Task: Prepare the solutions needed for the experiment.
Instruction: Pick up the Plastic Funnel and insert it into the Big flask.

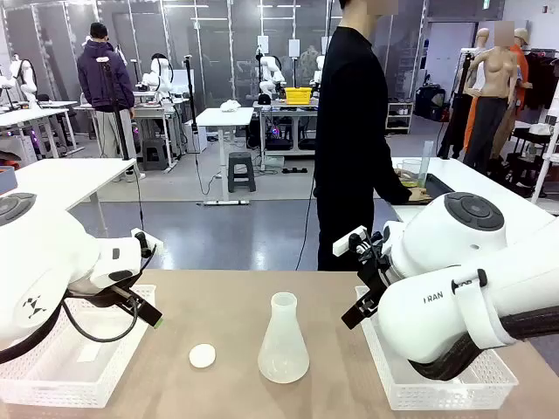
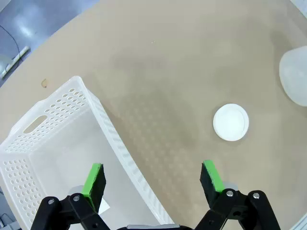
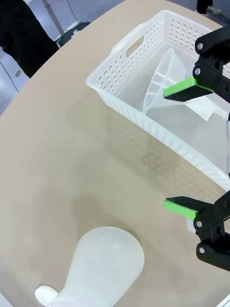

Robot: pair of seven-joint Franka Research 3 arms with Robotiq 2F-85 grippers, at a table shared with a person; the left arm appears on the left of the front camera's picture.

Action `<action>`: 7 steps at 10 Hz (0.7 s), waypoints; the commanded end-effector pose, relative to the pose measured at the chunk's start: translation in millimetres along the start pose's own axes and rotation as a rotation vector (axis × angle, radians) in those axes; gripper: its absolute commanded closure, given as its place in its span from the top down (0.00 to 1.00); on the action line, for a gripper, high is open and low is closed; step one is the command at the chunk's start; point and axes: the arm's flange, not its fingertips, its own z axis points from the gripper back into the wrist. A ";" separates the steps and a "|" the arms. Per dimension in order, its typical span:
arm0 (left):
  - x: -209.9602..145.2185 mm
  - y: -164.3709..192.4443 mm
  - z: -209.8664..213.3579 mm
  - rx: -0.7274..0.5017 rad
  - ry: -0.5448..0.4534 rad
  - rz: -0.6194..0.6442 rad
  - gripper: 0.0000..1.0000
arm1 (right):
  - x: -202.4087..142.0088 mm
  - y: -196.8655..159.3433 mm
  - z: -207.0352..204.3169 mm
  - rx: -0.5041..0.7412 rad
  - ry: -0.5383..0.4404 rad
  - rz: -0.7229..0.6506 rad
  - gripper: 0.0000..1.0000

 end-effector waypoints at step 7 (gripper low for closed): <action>0.1 -0.2 0.0 0.000 0.000 0.000 1.00 | 0.0 0.0 0.0 0.000 0.000 0.000 1.00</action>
